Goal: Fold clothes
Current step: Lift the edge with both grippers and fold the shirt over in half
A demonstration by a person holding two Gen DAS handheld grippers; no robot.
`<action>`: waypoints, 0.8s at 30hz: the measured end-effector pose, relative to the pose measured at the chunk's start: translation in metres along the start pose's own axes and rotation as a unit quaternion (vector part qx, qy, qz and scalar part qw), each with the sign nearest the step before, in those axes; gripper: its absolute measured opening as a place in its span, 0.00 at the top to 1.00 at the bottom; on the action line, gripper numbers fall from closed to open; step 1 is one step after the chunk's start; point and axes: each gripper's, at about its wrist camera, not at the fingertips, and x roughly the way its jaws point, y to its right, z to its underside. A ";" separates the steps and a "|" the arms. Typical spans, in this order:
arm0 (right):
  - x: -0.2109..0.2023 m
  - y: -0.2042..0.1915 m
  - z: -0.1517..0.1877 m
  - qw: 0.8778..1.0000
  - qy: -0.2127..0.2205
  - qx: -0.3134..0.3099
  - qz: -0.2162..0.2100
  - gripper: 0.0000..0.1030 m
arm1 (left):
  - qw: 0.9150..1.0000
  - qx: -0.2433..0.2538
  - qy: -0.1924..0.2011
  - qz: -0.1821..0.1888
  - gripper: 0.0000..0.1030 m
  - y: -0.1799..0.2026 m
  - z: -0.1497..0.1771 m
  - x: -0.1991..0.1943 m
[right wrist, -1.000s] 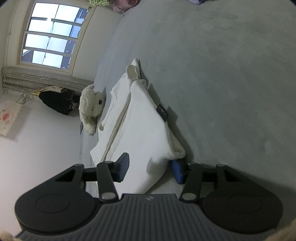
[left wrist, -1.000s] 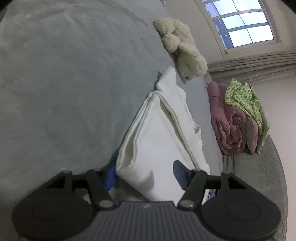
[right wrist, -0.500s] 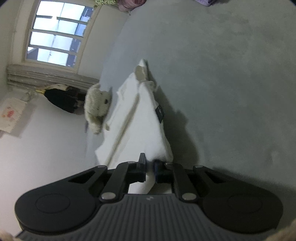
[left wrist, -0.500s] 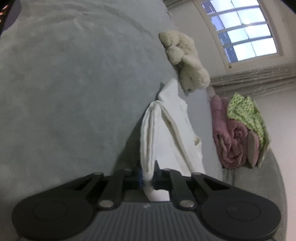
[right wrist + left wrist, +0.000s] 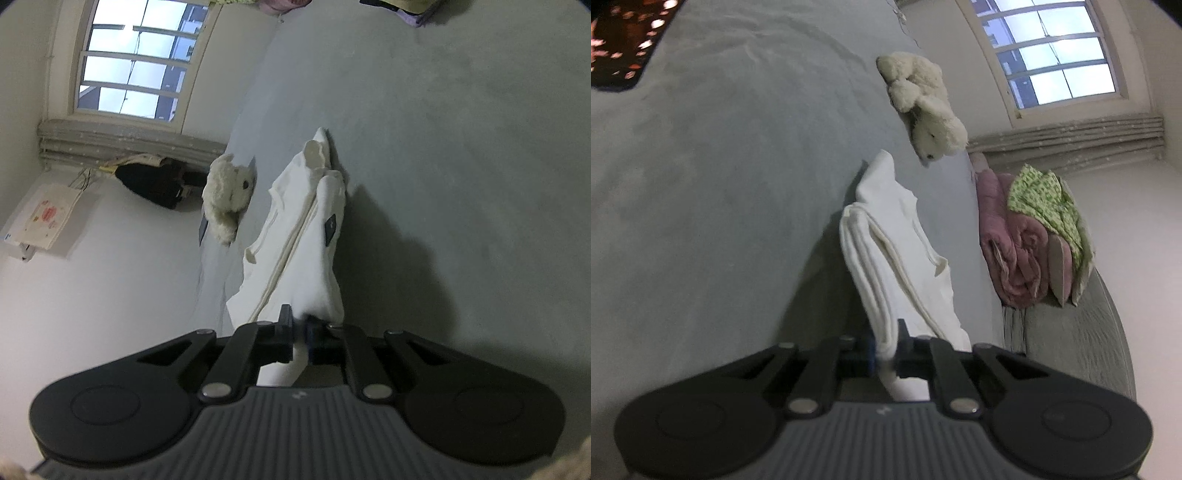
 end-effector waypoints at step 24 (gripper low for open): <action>-0.003 -0.022 -0.004 0.995 0.007 0.081 -0.066 0.91 | 0.988 -0.104 -0.026 0.108 0.91 -0.010 0.014 -0.016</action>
